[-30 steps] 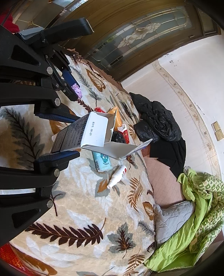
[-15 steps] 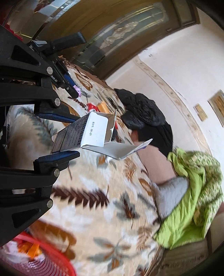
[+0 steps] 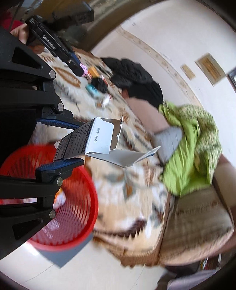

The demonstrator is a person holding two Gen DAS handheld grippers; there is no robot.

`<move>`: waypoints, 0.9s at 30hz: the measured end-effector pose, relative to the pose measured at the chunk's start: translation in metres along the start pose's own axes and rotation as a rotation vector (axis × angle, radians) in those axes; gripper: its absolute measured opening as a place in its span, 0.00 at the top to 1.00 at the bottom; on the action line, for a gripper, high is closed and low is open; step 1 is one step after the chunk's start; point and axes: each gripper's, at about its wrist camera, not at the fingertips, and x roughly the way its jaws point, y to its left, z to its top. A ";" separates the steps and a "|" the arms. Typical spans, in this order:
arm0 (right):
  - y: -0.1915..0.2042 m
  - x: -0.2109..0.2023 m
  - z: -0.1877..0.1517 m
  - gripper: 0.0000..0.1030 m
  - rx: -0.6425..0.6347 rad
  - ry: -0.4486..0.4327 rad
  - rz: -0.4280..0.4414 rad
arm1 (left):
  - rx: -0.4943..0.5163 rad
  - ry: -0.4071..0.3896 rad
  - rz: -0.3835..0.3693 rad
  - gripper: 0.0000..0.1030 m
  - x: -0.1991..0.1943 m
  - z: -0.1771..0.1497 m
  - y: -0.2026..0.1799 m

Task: Collect trash
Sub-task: 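Carry the foil ball and white box to the red basket and release both, then move both open grippers back over the trash on the bed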

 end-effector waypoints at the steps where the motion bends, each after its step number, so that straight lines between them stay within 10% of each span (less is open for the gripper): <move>1: -0.007 -0.004 -0.001 0.66 0.007 -0.001 -0.017 | 0.007 0.016 -0.028 0.71 0.007 0.001 -0.011; 8: -0.044 -0.015 -0.004 0.61 0.072 0.018 -0.083 | 0.036 0.105 -0.151 0.68 0.044 0.006 -0.070; 12: -0.059 -0.017 -0.004 0.49 0.115 0.021 -0.107 | 0.016 0.146 -0.172 0.35 0.058 0.005 -0.082; 27: -0.022 -0.003 0.005 0.48 0.076 0.012 -0.001 | -0.022 0.100 -0.049 0.35 0.031 0.006 -0.028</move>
